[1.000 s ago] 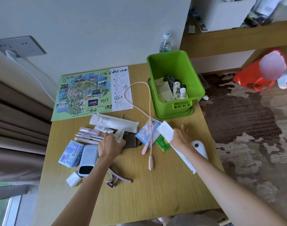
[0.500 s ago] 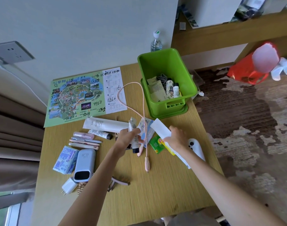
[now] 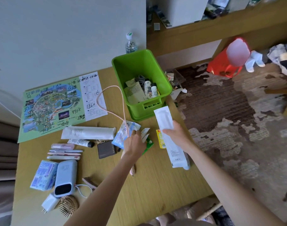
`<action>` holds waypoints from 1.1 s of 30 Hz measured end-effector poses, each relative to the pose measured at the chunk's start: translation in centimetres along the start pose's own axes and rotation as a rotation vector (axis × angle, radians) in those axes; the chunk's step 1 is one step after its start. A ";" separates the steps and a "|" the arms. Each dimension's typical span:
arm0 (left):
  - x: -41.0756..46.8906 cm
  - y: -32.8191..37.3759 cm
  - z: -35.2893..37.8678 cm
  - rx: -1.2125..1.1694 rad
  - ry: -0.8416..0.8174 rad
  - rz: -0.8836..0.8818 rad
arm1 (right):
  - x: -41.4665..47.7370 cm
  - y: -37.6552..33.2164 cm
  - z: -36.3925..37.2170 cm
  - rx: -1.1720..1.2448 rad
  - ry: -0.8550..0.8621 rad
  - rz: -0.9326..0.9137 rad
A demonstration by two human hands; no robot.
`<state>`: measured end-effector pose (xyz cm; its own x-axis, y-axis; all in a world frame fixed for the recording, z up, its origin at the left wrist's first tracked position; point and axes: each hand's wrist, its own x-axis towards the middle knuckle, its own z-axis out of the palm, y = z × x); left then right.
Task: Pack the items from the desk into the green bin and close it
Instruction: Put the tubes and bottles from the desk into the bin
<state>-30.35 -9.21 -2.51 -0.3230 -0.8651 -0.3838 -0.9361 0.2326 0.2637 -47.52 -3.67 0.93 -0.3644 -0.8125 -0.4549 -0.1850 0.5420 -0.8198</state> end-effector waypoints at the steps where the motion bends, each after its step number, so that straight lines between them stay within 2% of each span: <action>1: 0.1 0.3 0.3 0.021 -0.006 0.004 | -0.1 0.3 -0.4 -0.002 0.010 0.003; 8: 0.7 1.0 0.4 -0.004 -0.112 -0.120 | -0.8 1.9 -2.2 -0.020 0.019 0.060; 14: 0.6 1.6 -0.1 0.091 -0.105 -0.046 | -1.4 0.9 -2.6 0.035 0.013 0.027; 18: 0.9 1.9 -3.1 -0.100 -0.191 0.001 | -1.3 -2.1 -3.3 0.130 -0.026 -0.042; 23: 0.2 1.9 -10.2 -0.423 -0.263 0.053 | -0.8 -7.2 -5.1 0.190 -0.084 -0.169; 28: -0.3 2.0 -17.5 -0.685 -0.136 0.014 | 0.4 -12.5 -5.1 0.364 -0.124 -0.288; 33: 1.2 1.1 -22.1 -0.988 0.129 -0.090 | 4.3 -16.9 -3.5 0.401 -0.089 -0.251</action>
<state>-28.69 -19.87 16.86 -0.1847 -0.9165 -0.3549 -0.4024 -0.2589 0.8781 -49.12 -15.59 14.09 -0.2704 -0.9325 -0.2395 0.1158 0.2154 -0.9696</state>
